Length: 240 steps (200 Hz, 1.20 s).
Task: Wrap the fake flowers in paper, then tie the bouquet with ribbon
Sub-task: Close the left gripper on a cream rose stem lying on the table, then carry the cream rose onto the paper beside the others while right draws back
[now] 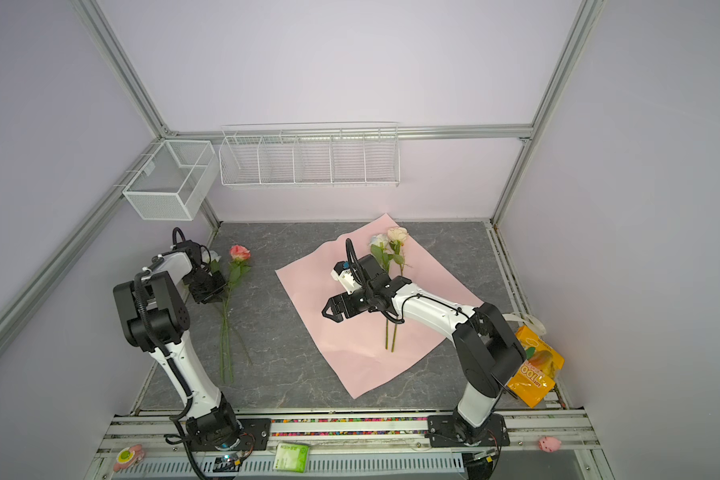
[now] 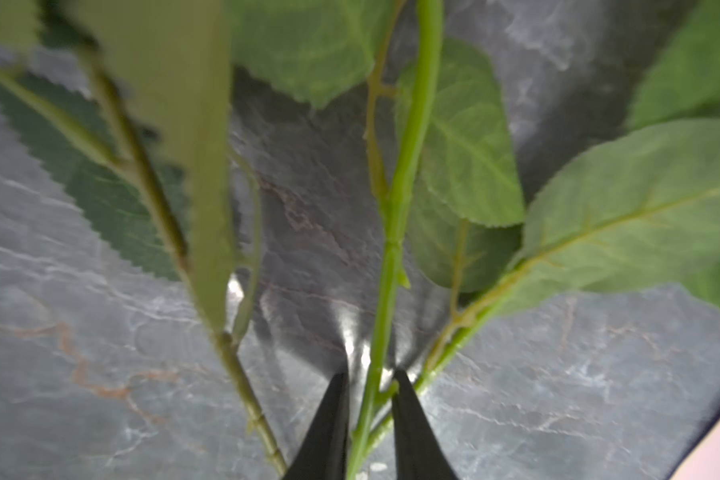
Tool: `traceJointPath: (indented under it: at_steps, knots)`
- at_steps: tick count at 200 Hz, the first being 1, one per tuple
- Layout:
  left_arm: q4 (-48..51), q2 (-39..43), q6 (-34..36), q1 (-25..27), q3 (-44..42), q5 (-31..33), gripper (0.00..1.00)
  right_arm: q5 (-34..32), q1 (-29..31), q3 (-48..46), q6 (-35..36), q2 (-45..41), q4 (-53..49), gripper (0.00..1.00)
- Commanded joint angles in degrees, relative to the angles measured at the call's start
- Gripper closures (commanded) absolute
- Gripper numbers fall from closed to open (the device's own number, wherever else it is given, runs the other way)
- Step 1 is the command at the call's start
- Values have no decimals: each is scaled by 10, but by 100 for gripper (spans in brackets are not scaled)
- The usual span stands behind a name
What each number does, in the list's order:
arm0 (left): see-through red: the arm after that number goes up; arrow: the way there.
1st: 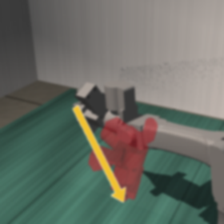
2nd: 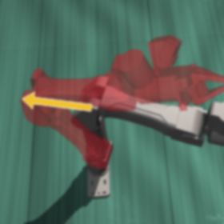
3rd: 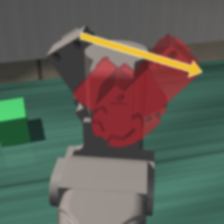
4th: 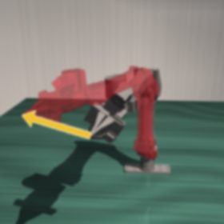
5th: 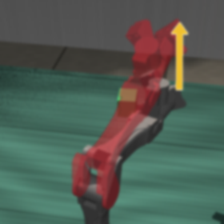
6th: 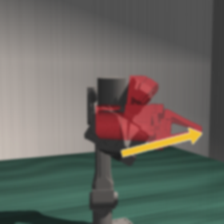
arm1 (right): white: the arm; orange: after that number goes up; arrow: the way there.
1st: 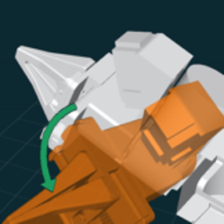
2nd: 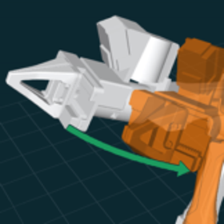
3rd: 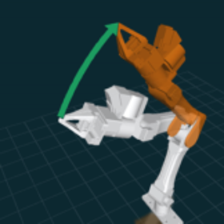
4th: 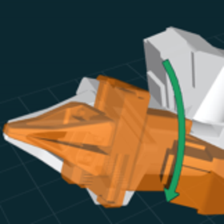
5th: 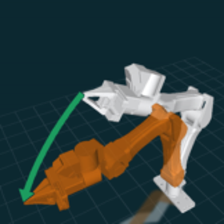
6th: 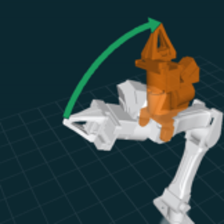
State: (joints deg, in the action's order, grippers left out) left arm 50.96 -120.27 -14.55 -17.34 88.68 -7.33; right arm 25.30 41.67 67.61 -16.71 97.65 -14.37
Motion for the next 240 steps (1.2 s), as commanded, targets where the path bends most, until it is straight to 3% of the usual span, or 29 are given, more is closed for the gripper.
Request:
traceJointPath:
  at_steps: [1,36,98,116,134,152,188,220,240]
  knots:
    - [13,-14,0,-1,-3,7,85,1,1,11,1,11,-7,11]
    - [36,6,14,14,0,27,96,-8,1,11,4,3,-15,11]
    - [77,145,-3,94,-8,62,98,-120,-19,-64,-22,-94,14,11]
    - [49,199,-28,108,-35,27,98,-162,-37,-93,-43,-127,15,11]
    - [-7,238,-53,128,-63,-79,98,-190,-68,-128,-70,-166,22,11]
    - [-62,255,-73,187,-74,-126,98,-193,-108,-157,-95,-198,23,11]
    - [-123,187,-131,318,-18,-190,98,-234,-175,-203,-117,-263,-15,11]
    - [-120,51,-162,422,139,-217,98,-258,-206,-221,-118,-314,-40,11]
    - [-119,-29,-191,459,232,-227,98,-260,-212,-224,-115,-331,-53,11]
